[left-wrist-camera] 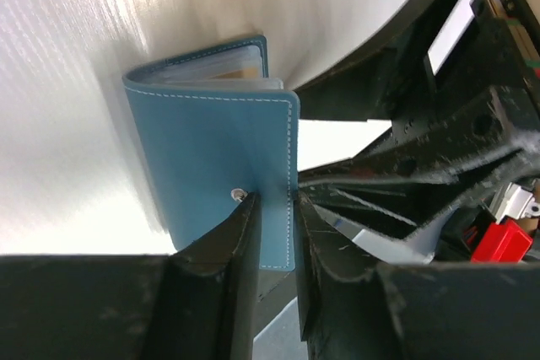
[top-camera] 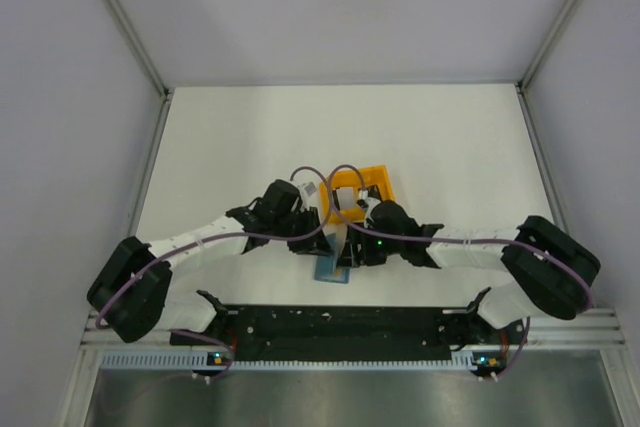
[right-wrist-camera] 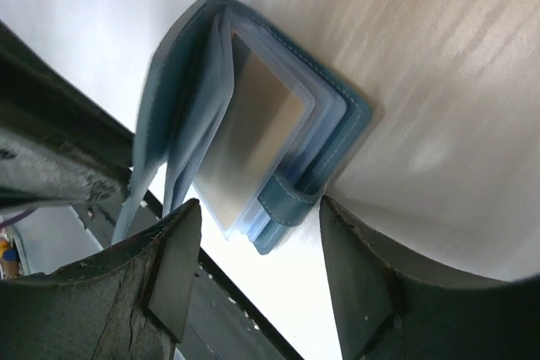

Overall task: Put the credit cards into the card holder
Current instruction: Close the card holder at the center of the board.

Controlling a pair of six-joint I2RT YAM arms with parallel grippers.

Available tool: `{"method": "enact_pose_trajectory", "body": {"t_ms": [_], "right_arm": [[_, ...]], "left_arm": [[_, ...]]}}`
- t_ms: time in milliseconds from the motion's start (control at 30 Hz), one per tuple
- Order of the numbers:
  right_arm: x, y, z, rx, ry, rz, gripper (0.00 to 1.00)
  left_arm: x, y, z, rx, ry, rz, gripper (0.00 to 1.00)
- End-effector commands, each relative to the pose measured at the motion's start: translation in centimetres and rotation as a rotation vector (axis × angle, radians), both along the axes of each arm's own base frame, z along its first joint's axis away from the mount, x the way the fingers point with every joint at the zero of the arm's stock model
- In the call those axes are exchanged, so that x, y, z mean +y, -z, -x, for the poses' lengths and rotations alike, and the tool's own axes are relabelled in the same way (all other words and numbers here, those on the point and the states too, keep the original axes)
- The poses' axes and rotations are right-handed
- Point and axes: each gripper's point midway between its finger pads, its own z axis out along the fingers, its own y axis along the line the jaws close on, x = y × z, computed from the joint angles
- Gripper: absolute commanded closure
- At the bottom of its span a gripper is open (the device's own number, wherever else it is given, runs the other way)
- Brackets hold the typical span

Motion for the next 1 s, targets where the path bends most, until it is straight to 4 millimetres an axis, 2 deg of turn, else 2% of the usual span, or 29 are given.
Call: {"method": "enact_pose_trajectory", "body": {"t_ms": [0, 133, 300, 367, 433, 567, 700, 767, 867, 967], "right_arm": [[-1.7, 0.3, 0.7, -0.003, 0.016, 0.029, 0.42], [-4.6, -0.1, -0.5, -0.137, 0.044, 0.142, 0.42], [-4.8, -2.3, -1.6, -0.358, -0.082, 0.136, 0.48], [-4.4, -3.0, -2.3, -0.461, -0.156, 0.135, 0.45], [-3.7, -3.3, -1.5, -0.564, -0.309, 0.086, 0.43], [-3.2, -3.6, -1.2, -0.763, -0.438, 0.029, 0.41], [-2.3, -3.9, -1.1, -0.828, -0.521, 0.002, 0.41], [-1.3, -4.4, -0.3, -0.858, -0.599, -0.058, 0.42], [-0.2, -5.0, -0.4, -0.876, -0.605, -0.117, 0.43], [0.6, -3.9, -0.4, -0.881, -0.644, -0.093, 0.45]], "left_arm": [[-1.6, -0.4, -1.0, -0.013, 0.000, 0.048, 0.76], [-0.1, 1.0, -1.3, -0.025, -0.066, -0.049, 0.78], [-1.1, 0.2, -0.7, -0.034, 0.002, 0.003, 0.77], [-1.3, 0.5, -0.4, -0.023, 0.035, 0.000, 0.76], [-1.2, 1.3, -0.2, 0.001, 0.039, -0.035, 0.76], [-1.2, 2.4, 0.2, 0.028, 0.045, -0.064, 0.76], [-1.0, 3.2, 0.1, 0.030, 0.024, -0.082, 0.77], [-0.8, 3.4, 0.1, 0.033, 0.013, -0.088, 0.77], [-0.6, 3.7, 0.2, 0.035, 0.007, -0.094, 0.77], [-0.3, 4.0, 0.3, 0.031, 0.005, -0.104, 0.78]]}}
